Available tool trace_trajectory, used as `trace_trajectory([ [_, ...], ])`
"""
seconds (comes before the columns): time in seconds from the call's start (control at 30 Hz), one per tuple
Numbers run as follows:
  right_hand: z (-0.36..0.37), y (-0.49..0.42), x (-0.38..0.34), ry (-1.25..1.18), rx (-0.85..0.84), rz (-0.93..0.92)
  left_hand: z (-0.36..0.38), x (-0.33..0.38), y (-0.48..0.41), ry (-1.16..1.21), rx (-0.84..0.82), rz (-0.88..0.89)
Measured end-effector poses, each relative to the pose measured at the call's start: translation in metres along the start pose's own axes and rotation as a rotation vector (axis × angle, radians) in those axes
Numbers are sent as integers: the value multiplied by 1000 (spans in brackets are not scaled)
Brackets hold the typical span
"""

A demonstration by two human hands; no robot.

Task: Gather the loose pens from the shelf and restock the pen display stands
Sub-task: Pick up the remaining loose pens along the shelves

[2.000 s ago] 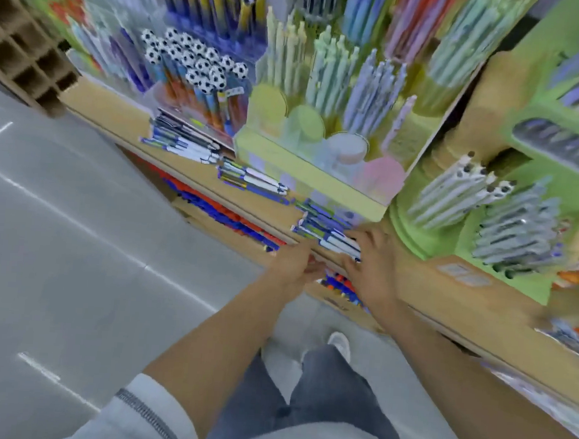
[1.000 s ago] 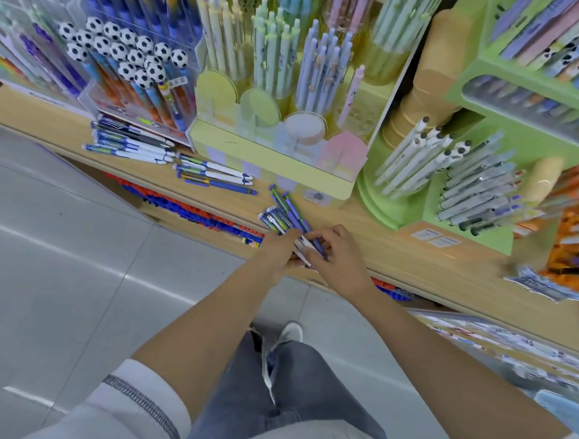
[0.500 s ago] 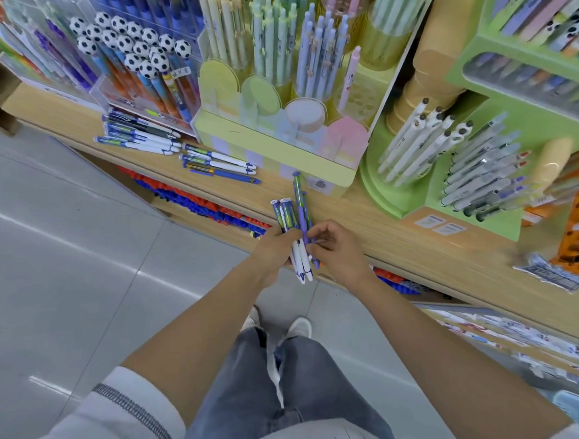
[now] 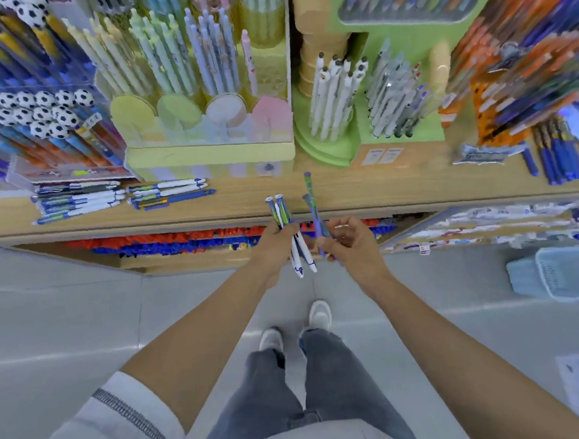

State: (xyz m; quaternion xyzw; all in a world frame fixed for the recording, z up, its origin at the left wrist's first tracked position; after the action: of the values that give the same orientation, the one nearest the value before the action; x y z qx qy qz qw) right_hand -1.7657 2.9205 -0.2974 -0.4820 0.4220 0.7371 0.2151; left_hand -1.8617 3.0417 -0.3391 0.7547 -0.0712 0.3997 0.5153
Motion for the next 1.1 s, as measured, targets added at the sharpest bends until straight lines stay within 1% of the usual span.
trace_trajectory([
  [0.1, -35, 27, 3, -24, 98, -19, 36, 10, 9, 0, -68, -4],
  [0.23, -91, 59, -2, -78, 231, -68, 105, 12, 15, -127, -185, -13],
  [0.3, -124, 74, -8, -91, 290, -94, 147, 10, 15, -198, -255, 15],
  [0.37, -159, 88, -13, -121, 348, -123, 190, 13, 16, -215, -310, 60],
  [0.5, -240, 109, -22, -134, 434, -157, 269, 31, 42, -279, -323, 96],
  [0.67, -342, 126, -37, -107, 454, -177, 376, 45, 71, -251, -350, 77],
  [0.73, -380, 133, -43, -114, 468, -165, 418, 49, 79, -221, -388, 59],
  [0.9, -469, 141, -66, -204, 538, -186, 508, 69, 93, -190, -441, 46],
  [1.0, -510, 133, -74, -250, 555, -168, 554, 89, 95, -238, -464, 87],
  [1.1, -542, 114, -86, -311, 504, -191, 595, 113, 85, -295, -459, 176],
])
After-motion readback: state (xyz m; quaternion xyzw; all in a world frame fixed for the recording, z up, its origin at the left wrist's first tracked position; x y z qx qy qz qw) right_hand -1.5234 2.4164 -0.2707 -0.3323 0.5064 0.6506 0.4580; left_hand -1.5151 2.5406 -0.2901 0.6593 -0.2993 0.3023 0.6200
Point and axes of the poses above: each hand's wrist, its own y-axis away from the middle knuckle, its own z-axis out of the palm, x = y × z, the point moved 10 cm from there along -y, towards the middle knuckle, and after that the axes turned 13 degrees about -y, right-handed, at the moved point
